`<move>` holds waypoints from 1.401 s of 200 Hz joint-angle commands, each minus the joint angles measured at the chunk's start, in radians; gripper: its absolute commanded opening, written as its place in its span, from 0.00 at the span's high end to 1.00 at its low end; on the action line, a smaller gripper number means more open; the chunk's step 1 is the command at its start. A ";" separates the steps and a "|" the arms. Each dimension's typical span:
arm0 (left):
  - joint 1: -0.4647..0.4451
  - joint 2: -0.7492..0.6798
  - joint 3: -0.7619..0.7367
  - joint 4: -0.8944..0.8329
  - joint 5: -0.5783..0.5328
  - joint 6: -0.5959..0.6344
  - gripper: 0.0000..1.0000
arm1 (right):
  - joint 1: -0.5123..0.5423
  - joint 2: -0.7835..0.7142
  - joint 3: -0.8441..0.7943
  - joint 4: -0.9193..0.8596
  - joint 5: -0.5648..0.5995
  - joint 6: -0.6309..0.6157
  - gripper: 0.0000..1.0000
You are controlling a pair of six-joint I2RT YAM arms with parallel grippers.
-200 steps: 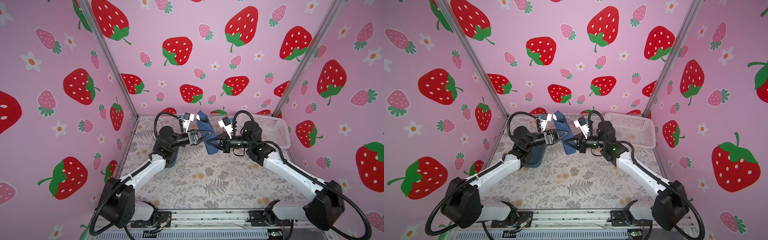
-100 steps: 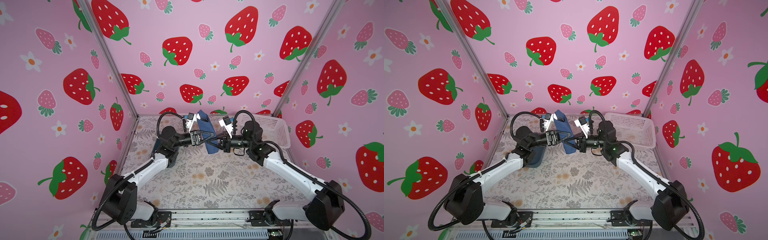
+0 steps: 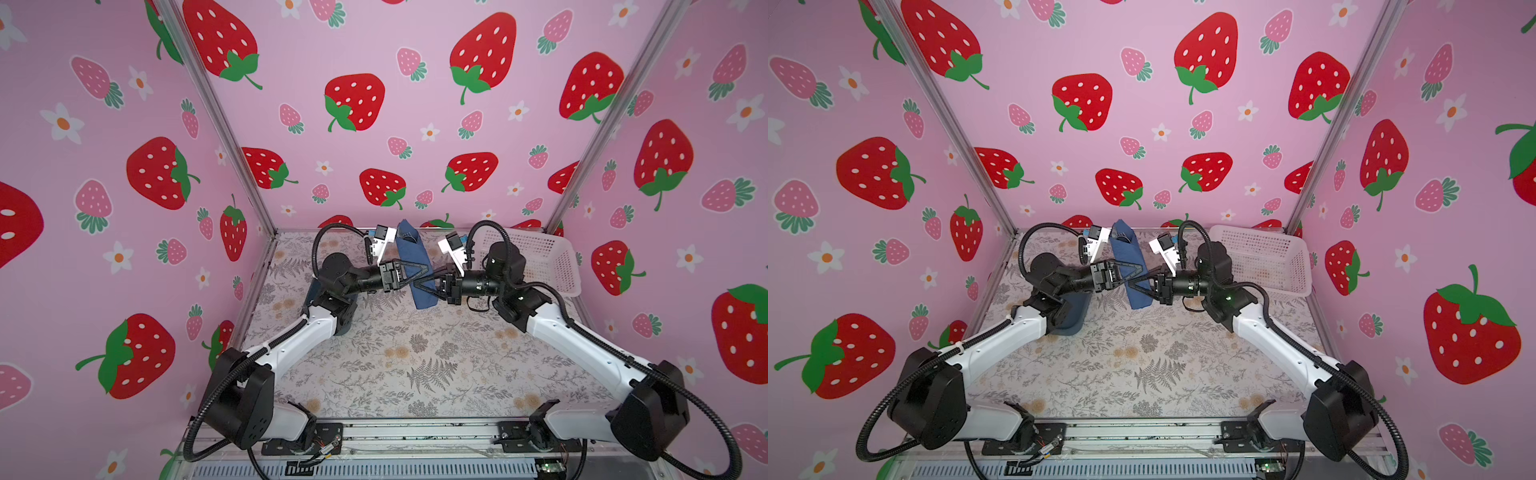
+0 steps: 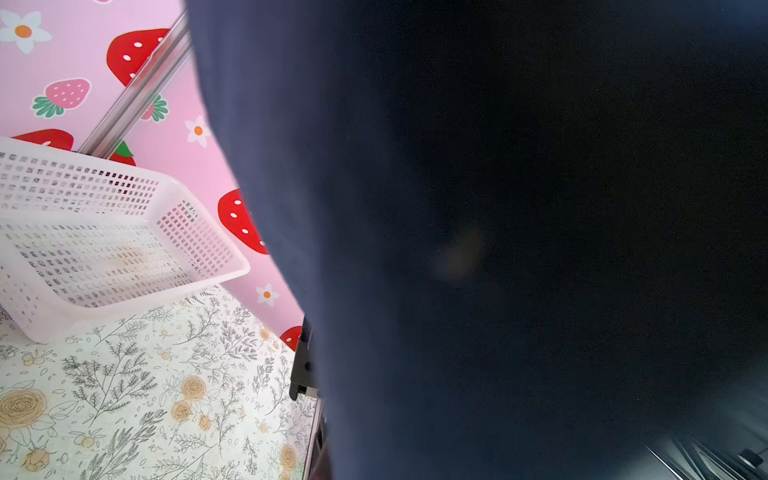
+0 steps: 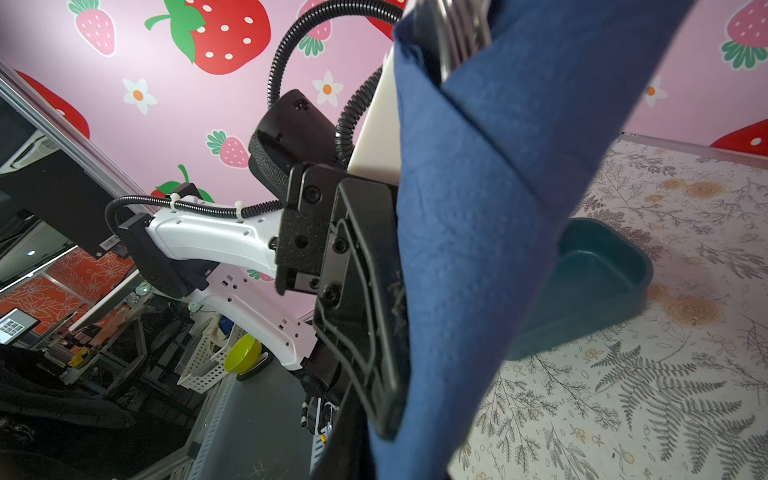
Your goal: Place the utensils on the paper napkin and roll it up
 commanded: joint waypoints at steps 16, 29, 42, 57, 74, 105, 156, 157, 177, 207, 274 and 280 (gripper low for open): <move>0.003 -0.026 0.026 0.027 -0.014 -0.006 0.93 | -0.002 -0.004 -0.002 0.045 -0.017 -0.022 0.83; 0.002 -0.027 0.026 0.028 -0.014 -0.004 0.97 | -0.002 -0.002 -0.001 0.045 -0.021 -0.018 0.81; 0.003 -0.028 0.026 0.028 -0.012 -0.004 0.98 | -0.002 -0.003 -0.001 0.045 -0.021 -0.014 0.82; 0.003 -0.031 0.022 0.028 -0.014 0.000 0.96 | -0.004 -0.012 -0.007 0.046 -0.001 -0.015 0.88; 0.002 -0.031 0.018 0.026 -0.019 0.002 0.85 | -0.004 -0.016 -0.013 0.054 0.001 -0.016 0.89; 0.002 -0.036 -0.004 0.021 -0.033 0.005 0.67 | -0.006 -0.017 -0.014 0.067 0.010 -0.009 0.90; 0.001 -0.042 -0.041 0.032 -0.046 0.002 0.64 | -0.005 -0.017 -0.024 0.098 0.014 0.010 0.90; 0.001 -0.043 -0.041 0.032 -0.046 0.002 0.64 | -0.005 -0.017 -0.024 0.098 0.014 0.011 0.90; -0.001 -0.042 -0.042 0.046 -0.050 -0.006 0.70 | -0.005 -0.019 -0.029 0.106 0.015 0.019 0.90; 0.000 -0.042 -0.038 0.058 -0.056 -0.014 0.80 | -0.005 -0.021 -0.032 0.102 0.020 0.017 0.89; 0.001 -0.065 -0.038 0.046 -0.066 0.011 0.93 | -0.019 -0.042 -0.050 0.093 0.030 0.008 0.83; 0.000 -0.068 -0.039 0.047 -0.069 0.017 0.93 | -0.022 -0.046 -0.051 0.090 0.032 0.009 0.82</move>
